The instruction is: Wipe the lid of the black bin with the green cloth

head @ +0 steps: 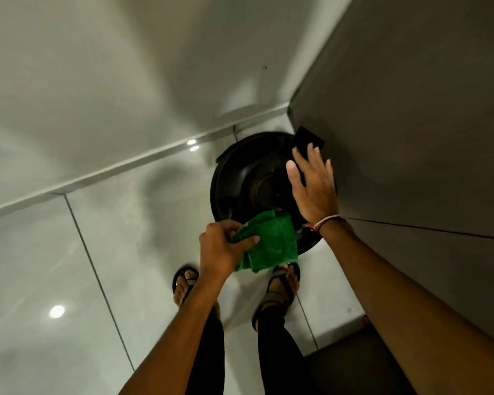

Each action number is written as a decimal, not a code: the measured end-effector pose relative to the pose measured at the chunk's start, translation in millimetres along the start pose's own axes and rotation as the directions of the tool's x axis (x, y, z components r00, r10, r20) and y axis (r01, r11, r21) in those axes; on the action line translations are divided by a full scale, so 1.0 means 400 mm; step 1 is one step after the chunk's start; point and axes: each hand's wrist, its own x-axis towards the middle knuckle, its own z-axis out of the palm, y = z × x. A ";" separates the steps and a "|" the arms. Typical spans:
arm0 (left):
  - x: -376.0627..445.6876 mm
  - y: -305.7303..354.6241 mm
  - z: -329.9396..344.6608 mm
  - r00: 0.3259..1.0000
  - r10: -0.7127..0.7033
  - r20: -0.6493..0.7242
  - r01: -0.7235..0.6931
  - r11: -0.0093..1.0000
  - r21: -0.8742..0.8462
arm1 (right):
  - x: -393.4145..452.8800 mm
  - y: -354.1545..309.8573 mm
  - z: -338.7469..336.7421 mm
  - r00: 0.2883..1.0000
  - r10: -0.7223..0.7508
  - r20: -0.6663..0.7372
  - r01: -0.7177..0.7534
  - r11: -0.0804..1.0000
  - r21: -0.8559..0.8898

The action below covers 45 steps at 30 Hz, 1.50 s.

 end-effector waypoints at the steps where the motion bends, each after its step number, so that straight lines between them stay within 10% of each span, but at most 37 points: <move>1: -0.024 0.036 -0.025 0.997 0.053 0.058 -0.053 0.999 0.003 | -0.015 -0.046 -0.043 0.995 0.082 0.060 -0.091 0.979 0.182; 6: -0.159 0.294 -0.225 0.923 0.269 0.274 -0.250 0.963 -0.105 | -0.145 -0.269 -0.275 0.821 0.037 0.570 -0.497 0.539 0.680; 10: -0.312 0.597 -0.450 0.862 0.394 0.319 -0.359 0.919 -0.164 | -0.274 -0.469 -0.572 0.818 -0.195 0.540 -0.447 0.375 0.812; 15: -0.542 0.961 -0.621 0.756 0.553 0.351 -0.531 0.831 -0.165 | -0.441 -0.670 -0.961 0.924 -0.311 0.224 -0.006 0.571 0.821; 22: -0.839 1.381 -0.516 0.662 0.732 0.160 -0.689 0.679 -0.254 | -0.715 -0.731 -1.437 0.974 -0.046 -0.222 0.199 0.640 0.742; 30: -0.858 1.649 -0.093 0.421 0.843 0.336 -0.896 0.445 0.008 | -0.718 -0.535 -1.659 0.857 0.312 -0.410 -0.147 0.911 0.386; 41: -0.728 1.590 0.077 0.489 0.601 0.632 -0.868 0.261 0.423 | -0.559 -0.406 -1.560 0.899 0.309 -0.311 -0.405 0.857 -0.319; 45: -0.789 1.567 -0.062 0.408 0.759 0.507 -0.885 0.192 0.424 | -0.567 -0.475 -1.561 0.873 0.175 -0.455 -0.355 0.868 -0.348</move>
